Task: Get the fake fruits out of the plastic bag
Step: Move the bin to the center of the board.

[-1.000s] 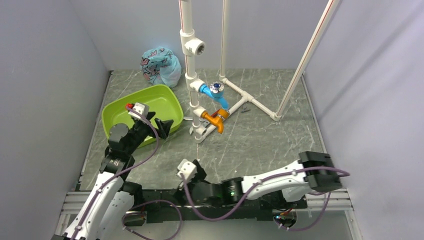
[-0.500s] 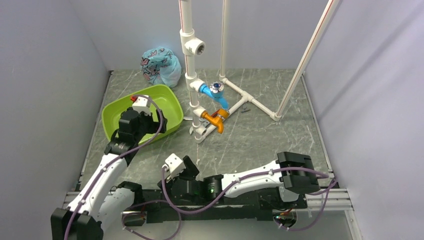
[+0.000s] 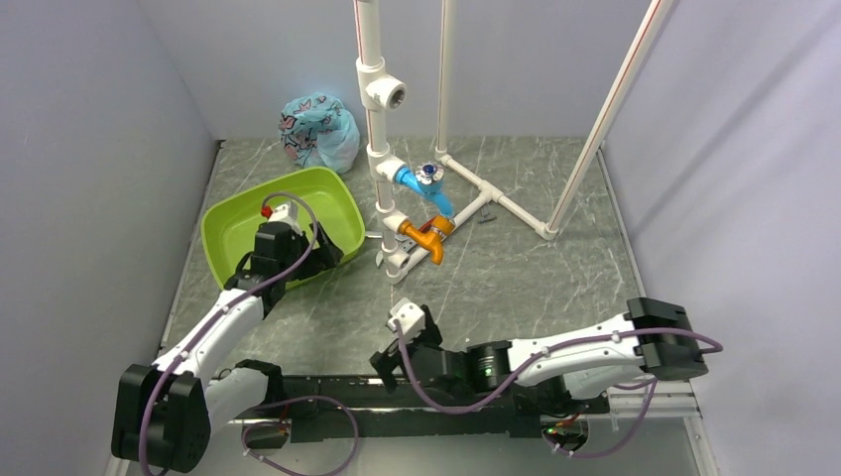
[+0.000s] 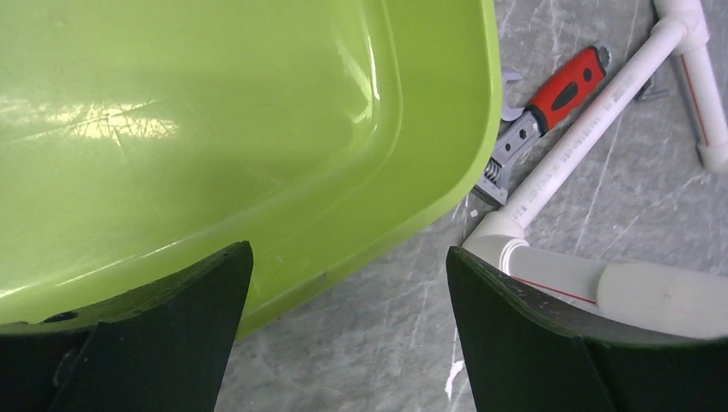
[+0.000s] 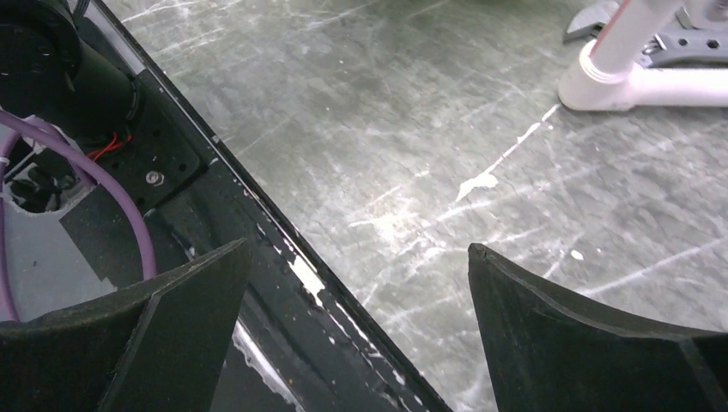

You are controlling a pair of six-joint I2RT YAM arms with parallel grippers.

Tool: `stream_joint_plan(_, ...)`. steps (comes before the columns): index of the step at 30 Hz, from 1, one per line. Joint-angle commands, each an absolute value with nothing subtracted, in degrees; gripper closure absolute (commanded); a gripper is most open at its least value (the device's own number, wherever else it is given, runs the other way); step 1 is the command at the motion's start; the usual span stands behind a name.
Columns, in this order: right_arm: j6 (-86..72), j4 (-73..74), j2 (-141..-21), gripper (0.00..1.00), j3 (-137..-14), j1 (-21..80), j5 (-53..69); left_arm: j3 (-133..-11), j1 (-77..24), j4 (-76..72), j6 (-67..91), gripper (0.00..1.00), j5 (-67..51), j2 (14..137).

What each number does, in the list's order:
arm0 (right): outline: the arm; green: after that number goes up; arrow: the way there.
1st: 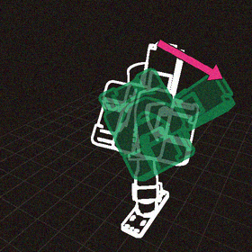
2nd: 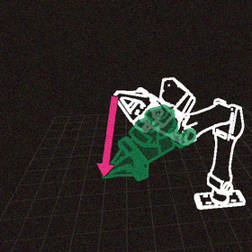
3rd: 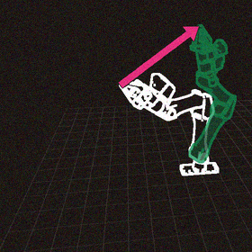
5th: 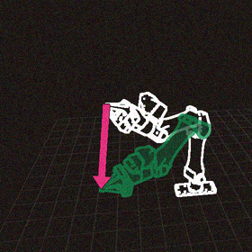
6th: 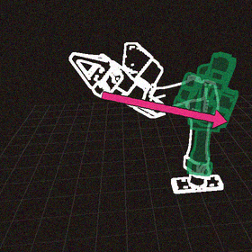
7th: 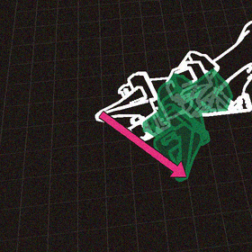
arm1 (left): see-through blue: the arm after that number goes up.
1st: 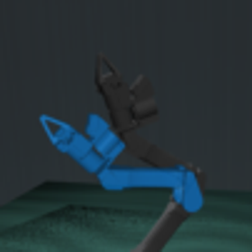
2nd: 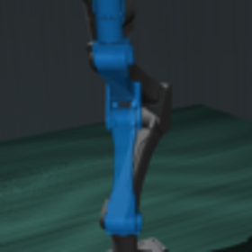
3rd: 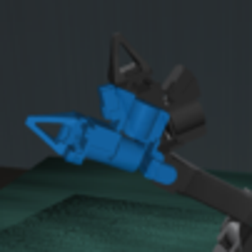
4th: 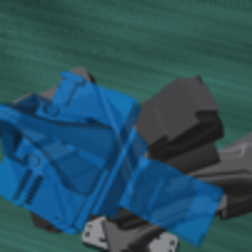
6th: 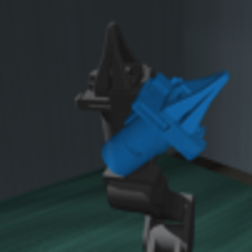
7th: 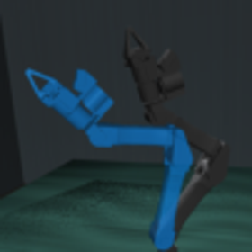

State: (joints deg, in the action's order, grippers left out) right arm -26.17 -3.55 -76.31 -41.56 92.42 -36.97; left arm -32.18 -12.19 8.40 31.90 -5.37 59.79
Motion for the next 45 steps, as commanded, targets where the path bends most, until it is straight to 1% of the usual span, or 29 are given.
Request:
stream_joint_plan(1, -29.2, -5.6, -69.4, 0.0, -37.6, 92.2, -37.4, -30.4, -12.0, 4.6, 39.7, 0.09, -4.6, 58.8)
stream_joint_plan(5, -30.3, -4.9, -65.2, 0.0, -35.2, 92.0, -38.5, -31.5, -11.8, 11.5, 38.8, 0.05, -5.2, 57.8)
stream_joint_plan(8, -31.0, -5.0, -62.6, 0.0, -33.7, 92.0, -39.2, -32.0, -11.8, 17.8, 39.2, 0.01, -3.8, 52.8)
stream_joint_plan(10, -31.3, -5.1, -61.1, 0.0, -32.7, 92.1, -39.3, -31.9, -11.2, 22.1, 40.8, 0.01, -1.6, 48.5)
stream_joint_plan(11, -31.5, -4.9, -60.5, 0.0, -32.4, 92.0, -39.3, -31.9, -10.2, 24.5, 41.4, 0.01, -1.7, 47.0)
stream_joint_plan(16, -31.6, -3.1, -58.5, 0.0, -32.2, 92.1, -39.0, -31.2, 1.2, 32.8, 41.0, 0.0, -10.9, 41.7)
stream_joint_plan(18, -31.4, -2.4, -58.3, 0.0, -32.3, 92.0, -38.9, -30.5, 3.1, 34.7, 41.6, 0.01, -11.4, 39.3)
stream_joint_plan(23, -30.2, -1.9, -58.1, 0.0, -33.1, 92.0, -38.3, -34.9, 3.7, 42.0, 40.0, 0.01, -5.3, 33.8)
stream_joint_plan(25, -29.6, -1.5, -58.5, 0.0, -33.8, 91.9, -38.0, -36.6, 3.7, 42.2, 38.9, 0.01, -3.0, 31.6)
stream_joint_plan(27, -28.8, -1.4, -59.6, 0.0, -35.1, 92.0, -37.8, -37.3, 3.6, 39.7, 37.7, 0.01, -3.9, 30.3)
stream_joint_plan(32, -26.7, -0.5, -64.8, 0.0, -39.9, 92.0, -37.0, -37.4, 3.7, 32.7, 37.5, 0.01, -9.6, 33.0)
stream_joint_plan(36, -25.7, -0.9, -68.2, 0.0, -42.5, 91.9, -36.3, -35.4, 3.6, 25.2, 37.0, 0.01, -17.5, 40.2)
stream_joint_plan(38, -25.6, -1.1, -68.9, 0.0, -43.0, 91.9, -36.4, -35.3, 3.4, 23.5, 35.6, 0.01, -19.5, 44.4)
stream_joint_plan(41, -25.8, -1.6, -68.3, 0.0, -42.3, 91.6, -36.9, -35.3, 0.8, 22.9, 33.4, 0.01, -19.3, 48.3)
stream_joint_plan(45, -27.1, -0.7, -65.3, 0.0, -40.3, 89.3, -36.1, -35.2, -4.7, 24.4, 32.9, 0.01, -14.9, 49.2)
